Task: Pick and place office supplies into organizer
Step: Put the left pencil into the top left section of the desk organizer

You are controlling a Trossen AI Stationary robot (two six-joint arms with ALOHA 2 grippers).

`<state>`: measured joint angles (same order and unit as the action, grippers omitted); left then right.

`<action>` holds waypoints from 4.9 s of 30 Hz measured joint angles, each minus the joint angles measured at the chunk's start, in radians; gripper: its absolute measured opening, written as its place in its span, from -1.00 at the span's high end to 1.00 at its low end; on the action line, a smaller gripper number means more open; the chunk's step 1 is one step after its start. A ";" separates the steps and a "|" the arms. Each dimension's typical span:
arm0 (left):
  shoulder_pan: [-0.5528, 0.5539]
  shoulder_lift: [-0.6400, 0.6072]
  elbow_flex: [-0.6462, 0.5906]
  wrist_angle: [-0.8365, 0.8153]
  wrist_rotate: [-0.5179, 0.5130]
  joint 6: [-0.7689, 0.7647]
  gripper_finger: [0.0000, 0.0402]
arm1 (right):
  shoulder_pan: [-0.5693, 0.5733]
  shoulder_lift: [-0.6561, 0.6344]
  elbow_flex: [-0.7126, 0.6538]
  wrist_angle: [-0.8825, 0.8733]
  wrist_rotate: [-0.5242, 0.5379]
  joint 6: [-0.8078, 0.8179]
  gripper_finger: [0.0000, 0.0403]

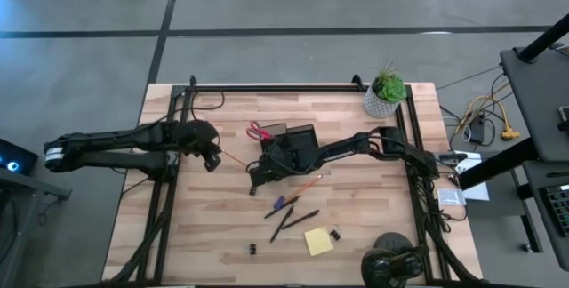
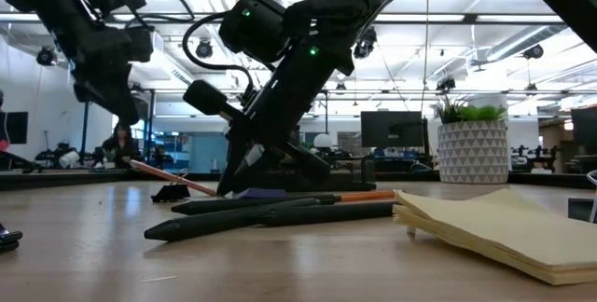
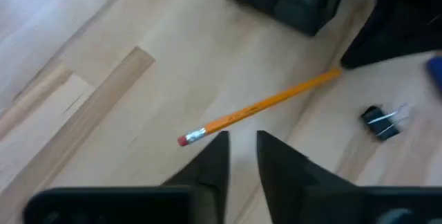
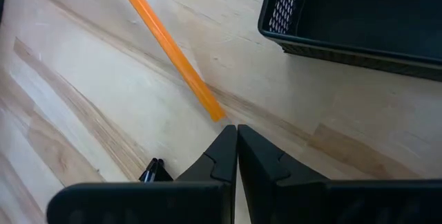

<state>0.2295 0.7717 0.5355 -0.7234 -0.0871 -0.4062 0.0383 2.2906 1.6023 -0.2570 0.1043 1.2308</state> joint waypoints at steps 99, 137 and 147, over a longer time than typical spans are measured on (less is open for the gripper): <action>0.053 0.530 0.172 -0.080 -0.052 1.093 0.96 | 0.000 -0.004 0.000 0.002 -0.003 -0.063 0.96; -0.036 0.546 0.758 -0.550 -0.657 1.089 0.96 | 0.015 -0.484 -0.004 -0.706 0.650 -0.108 0.96; -0.054 0.683 0.806 -0.559 -0.806 1.169 0.96 | 0.016 -0.497 -0.004 -0.787 0.649 -0.104 0.96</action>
<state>0.1755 1.4546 1.3419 -1.2829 -0.8934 0.7631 0.0547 1.7936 1.5982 -1.0444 0.7532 1.1265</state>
